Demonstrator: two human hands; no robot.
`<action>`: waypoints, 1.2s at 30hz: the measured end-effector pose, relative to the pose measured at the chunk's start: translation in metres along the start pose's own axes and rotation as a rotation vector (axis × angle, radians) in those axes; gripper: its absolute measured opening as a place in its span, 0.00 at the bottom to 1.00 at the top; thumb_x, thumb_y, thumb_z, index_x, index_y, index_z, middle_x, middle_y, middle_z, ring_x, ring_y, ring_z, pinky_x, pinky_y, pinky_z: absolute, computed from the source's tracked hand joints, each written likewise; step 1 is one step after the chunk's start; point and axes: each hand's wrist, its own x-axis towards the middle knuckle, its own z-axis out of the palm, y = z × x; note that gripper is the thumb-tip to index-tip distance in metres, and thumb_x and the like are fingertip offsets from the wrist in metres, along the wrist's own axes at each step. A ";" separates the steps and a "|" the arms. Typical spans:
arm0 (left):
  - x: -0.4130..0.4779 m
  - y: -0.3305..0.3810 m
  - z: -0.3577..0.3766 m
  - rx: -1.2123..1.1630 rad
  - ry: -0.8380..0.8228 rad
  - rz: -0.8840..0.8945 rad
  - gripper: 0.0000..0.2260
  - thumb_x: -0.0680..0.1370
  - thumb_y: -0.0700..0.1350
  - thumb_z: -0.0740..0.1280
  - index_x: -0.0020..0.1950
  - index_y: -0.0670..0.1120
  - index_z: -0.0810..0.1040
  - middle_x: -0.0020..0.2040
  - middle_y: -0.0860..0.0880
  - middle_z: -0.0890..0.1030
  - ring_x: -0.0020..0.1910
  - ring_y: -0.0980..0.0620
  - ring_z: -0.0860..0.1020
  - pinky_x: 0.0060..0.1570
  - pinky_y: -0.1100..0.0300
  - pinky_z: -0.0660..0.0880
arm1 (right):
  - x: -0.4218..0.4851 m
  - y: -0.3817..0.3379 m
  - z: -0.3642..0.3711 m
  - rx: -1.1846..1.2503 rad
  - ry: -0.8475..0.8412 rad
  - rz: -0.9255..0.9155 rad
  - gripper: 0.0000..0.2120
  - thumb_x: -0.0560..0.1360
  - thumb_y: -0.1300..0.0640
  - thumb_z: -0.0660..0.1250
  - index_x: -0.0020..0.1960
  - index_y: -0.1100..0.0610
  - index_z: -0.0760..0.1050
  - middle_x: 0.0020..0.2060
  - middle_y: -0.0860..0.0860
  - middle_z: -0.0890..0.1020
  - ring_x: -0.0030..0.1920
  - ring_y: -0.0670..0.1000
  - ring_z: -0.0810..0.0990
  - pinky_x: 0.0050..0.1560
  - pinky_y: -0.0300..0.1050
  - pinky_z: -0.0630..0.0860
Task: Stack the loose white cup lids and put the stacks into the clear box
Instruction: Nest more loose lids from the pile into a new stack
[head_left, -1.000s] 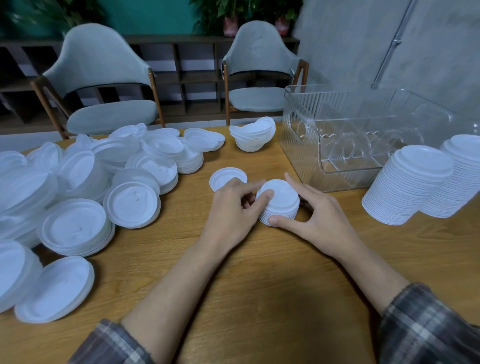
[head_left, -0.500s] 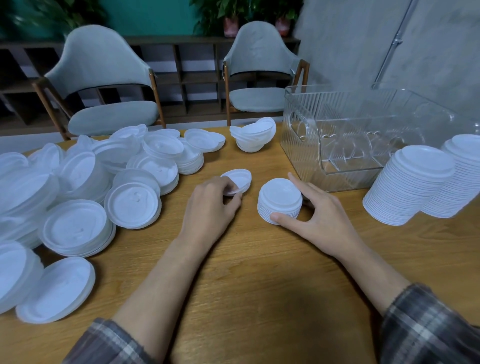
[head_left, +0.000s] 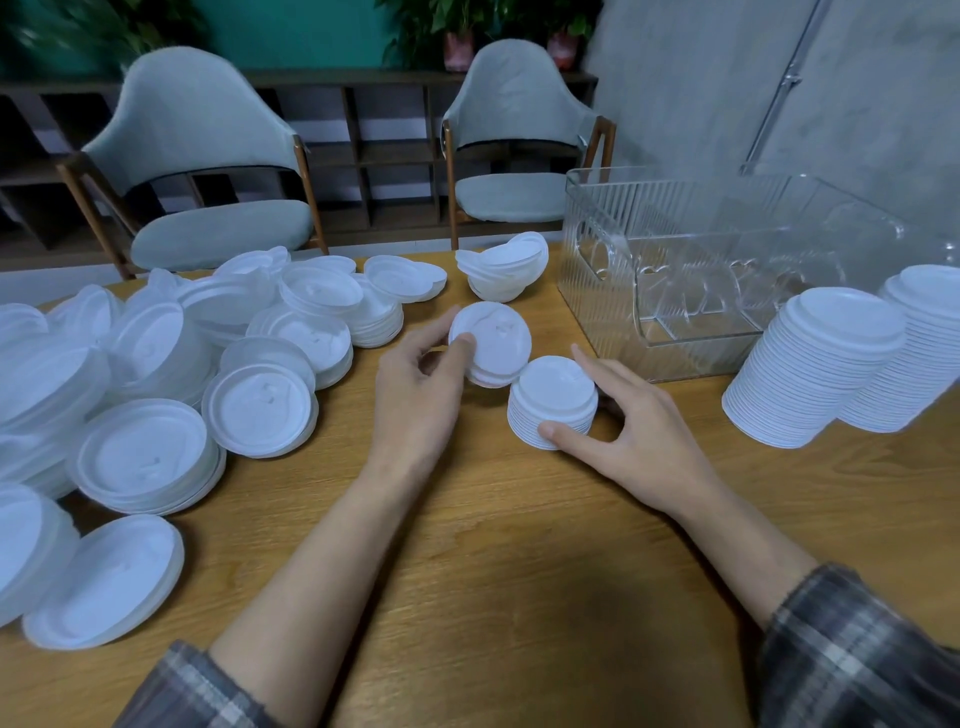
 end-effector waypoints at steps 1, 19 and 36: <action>0.002 -0.002 -0.001 -0.016 0.009 -0.026 0.15 0.82 0.45 0.68 0.69 0.50 0.82 0.65 0.59 0.83 0.61 0.69 0.79 0.69 0.60 0.74 | 0.000 0.000 0.000 0.004 0.001 -0.002 0.47 0.70 0.31 0.72 0.82 0.49 0.63 0.65 0.37 0.76 0.69 0.40 0.73 0.72 0.47 0.72; -0.013 -0.013 0.019 0.212 -0.149 0.091 0.09 0.81 0.49 0.72 0.59 0.53 0.88 0.49 0.58 0.87 0.44 0.56 0.84 0.49 0.62 0.78 | 0.000 0.001 0.001 0.066 0.012 -0.096 0.44 0.72 0.38 0.76 0.82 0.39 0.59 0.75 0.37 0.71 0.74 0.38 0.69 0.74 0.52 0.72; -0.016 -0.014 0.017 0.327 -0.208 0.206 0.23 0.69 0.58 0.82 0.63 0.57 0.85 0.52 0.58 0.84 0.47 0.58 0.82 0.48 0.66 0.78 | -0.003 -0.001 0.000 0.142 0.089 -0.111 0.44 0.67 0.42 0.80 0.79 0.49 0.69 0.69 0.42 0.78 0.67 0.33 0.75 0.67 0.31 0.72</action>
